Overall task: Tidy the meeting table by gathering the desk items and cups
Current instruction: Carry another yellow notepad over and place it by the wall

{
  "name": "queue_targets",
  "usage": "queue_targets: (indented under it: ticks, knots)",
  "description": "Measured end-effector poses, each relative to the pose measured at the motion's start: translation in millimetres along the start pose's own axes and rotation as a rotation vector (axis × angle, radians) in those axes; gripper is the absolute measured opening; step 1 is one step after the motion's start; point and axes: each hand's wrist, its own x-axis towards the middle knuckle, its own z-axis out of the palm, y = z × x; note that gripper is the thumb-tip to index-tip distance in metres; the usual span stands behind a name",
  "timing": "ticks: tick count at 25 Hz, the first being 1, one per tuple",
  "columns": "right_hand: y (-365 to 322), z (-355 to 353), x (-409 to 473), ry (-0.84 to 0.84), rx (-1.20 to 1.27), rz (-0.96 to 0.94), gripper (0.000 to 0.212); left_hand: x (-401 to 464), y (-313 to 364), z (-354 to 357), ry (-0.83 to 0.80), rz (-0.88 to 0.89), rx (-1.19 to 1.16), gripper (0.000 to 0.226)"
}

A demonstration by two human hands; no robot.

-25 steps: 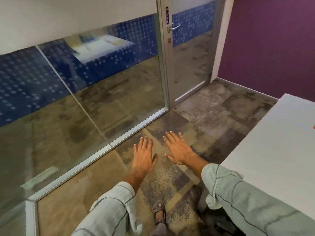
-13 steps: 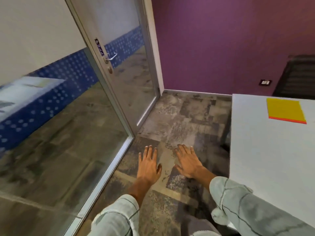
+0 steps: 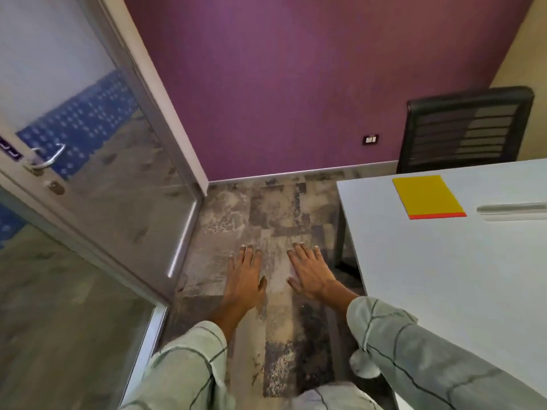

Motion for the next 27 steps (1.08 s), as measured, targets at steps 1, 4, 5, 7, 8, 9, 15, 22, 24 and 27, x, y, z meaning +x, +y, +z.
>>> queue_targets:
  ticks: [1, 4, 5, 7, 8, 9, 15, 22, 24, 27]
  knots:
    - [16, -5, 12, 0.022, 0.012, 0.048, 0.077, 31, 4, -5, 0.022, 0.024, 0.006, 0.072]
    - [65, -15, 24, 0.033, 0.077, 0.196, 0.077, 106, 32, -13, 0.019, 0.144, -0.018, 0.070]
    - [86, -13, 25, 0.049, 0.075, 0.253, 0.077, 130, 47, -12, 0.027, 0.218, -0.020, 0.070]
    - [124, -14, 25, 0.027, 0.114, 0.388, 0.078, 168, 79, -12, 0.019, 0.351, -0.014, 0.070]
    - [143, -14, 23, 0.013, 0.135, 0.455, 0.077, 187, 98, -12, -0.002, 0.413, 0.006, 0.071]
    - [160, -13, 21, 0.012, 0.148, 0.520, 0.078, 205, 116, -11, -0.015, 0.470, 0.027, 0.071]
    - [249, -1, 13, 0.022, 0.282, 0.889, 0.073, 317, 230, 6, -0.075, 0.789, 0.058, 0.072]
    - [326, 9, 53, 0.200, 0.578, 1.316, 0.080, 459, 326, 38, -0.307, 0.927, -0.020, 0.077]
    - [343, 8, 70, 0.260, 0.707, 1.449, 0.082, 493, 347, 41, -0.356, 0.966, -0.005, 0.078]
    - [367, -6, 90, 0.403, 0.829, 1.594, 0.069, 531, 377, 44, -0.455, 0.963, -0.012, 0.077]
